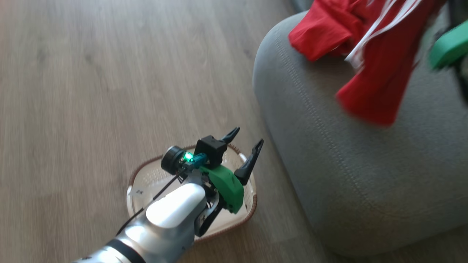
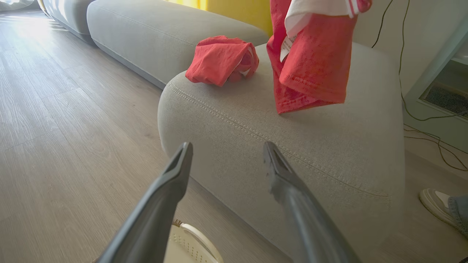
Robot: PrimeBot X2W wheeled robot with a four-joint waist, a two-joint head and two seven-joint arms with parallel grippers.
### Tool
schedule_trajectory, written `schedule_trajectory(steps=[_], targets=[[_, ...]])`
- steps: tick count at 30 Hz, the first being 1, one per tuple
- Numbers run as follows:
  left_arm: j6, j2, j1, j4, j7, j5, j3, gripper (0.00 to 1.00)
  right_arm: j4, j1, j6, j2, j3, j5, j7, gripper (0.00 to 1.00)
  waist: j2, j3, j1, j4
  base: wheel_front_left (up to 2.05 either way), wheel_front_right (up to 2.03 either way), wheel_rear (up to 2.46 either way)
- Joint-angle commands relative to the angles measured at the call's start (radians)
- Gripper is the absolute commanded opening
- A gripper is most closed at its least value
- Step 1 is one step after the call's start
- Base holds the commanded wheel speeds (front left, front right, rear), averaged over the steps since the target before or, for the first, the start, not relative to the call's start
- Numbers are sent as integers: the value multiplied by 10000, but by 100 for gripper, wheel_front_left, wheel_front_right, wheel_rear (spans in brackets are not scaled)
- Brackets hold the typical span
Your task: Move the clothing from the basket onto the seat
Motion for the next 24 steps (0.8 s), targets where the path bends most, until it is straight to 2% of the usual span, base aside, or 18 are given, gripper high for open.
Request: schedule_trajectory(steps=[1, 9, 15, 19, 24], targets=[[80, 145, -567, -160, -117, 90, 364, 100, -206, -647, -4, -172, -23, -57, 9, 0, 0, 498, 0, 363, 0, 0, 0], [181, 244, -997, -644, -122, 769, 714, 100, 1585, -3276, -4, -1415, -748, -810, -182, 0, 0, 1864, 0, 1190, 0, 0, 0], [198, 252, -1353, -1056, -123, 1308, 810, 100, 2900, -4258, -4, -1819, -1742, -1647, -677, 0, 0, 2755, 0, 1727, 0, 0, 0], [252, 207, -1522, -1323, -123, 1589, 802, 100, 3822, -4203, -4, -1703, -2476, -2193, -1121, 0, 0, 3227, 0, 1984, 0, 0, 0], [295, 188, -1644, -1503, -123, 1820, 767, 100, 4865, -3545, -4, -1137, -3333, -2783, -1411, 0, 0, 3535, 0, 2069, 0, 0, 0]])
